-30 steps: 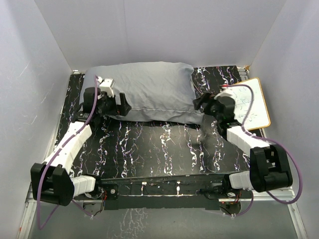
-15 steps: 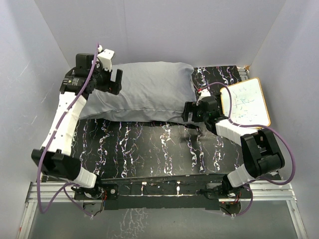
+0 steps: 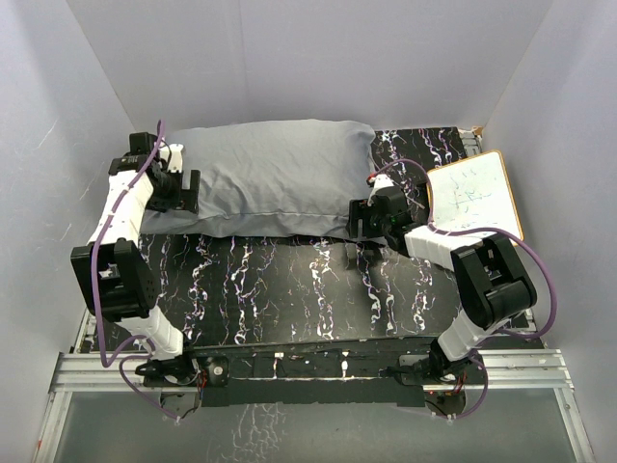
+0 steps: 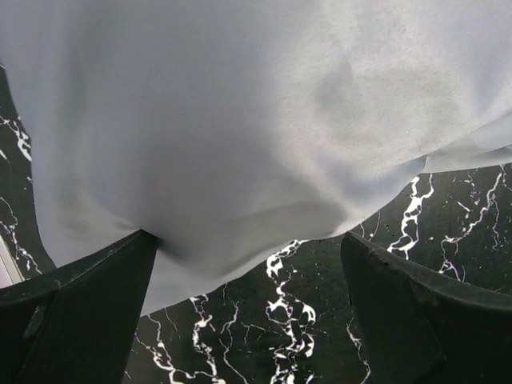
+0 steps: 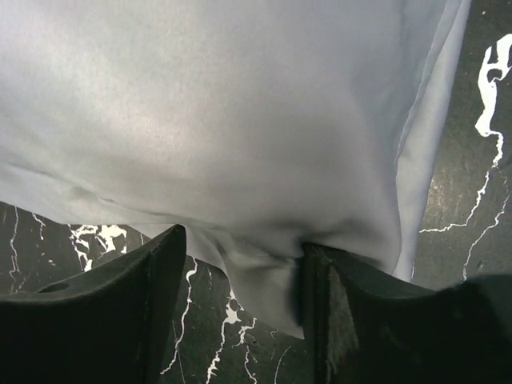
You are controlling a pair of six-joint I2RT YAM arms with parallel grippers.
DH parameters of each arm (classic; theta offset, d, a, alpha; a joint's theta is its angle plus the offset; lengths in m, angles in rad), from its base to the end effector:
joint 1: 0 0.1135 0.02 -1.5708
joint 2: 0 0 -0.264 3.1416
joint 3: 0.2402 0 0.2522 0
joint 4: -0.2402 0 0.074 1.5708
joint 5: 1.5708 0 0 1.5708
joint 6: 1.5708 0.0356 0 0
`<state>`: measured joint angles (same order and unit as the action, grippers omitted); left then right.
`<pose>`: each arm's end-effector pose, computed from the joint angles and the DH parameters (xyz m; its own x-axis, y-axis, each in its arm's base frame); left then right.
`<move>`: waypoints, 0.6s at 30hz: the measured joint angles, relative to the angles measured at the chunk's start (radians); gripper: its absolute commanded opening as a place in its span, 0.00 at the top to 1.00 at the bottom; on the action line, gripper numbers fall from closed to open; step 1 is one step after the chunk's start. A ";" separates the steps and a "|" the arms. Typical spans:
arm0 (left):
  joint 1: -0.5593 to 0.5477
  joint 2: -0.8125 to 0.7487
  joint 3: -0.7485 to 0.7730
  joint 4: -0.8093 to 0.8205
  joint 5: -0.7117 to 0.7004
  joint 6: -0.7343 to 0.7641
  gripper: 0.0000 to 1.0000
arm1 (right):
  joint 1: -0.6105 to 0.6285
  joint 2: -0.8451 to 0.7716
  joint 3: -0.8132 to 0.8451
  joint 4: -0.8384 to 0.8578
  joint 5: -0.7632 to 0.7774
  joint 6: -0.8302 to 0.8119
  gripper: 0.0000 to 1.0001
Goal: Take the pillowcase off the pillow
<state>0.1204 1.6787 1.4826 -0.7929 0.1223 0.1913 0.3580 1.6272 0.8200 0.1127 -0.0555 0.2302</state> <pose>0.3584 0.0390 0.2957 -0.8243 0.0904 -0.5589 0.1060 0.9944 0.0044 0.3101 0.1181 0.1715 -0.6725 -0.0084 -0.7400 -0.2427 0.9471 0.2099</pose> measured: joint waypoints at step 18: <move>0.011 0.003 -0.053 0.040 0.033 0.017 1.00 | 0.029 -0.167 -0.050 -0.038 -0.011 0.117 0.92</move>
<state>0.1310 1.6821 1.4296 -0.7525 0.1551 0.2081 0.3874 1.4605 0.7704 0.0746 -0.0669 0.3477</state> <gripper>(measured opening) 0.020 0.085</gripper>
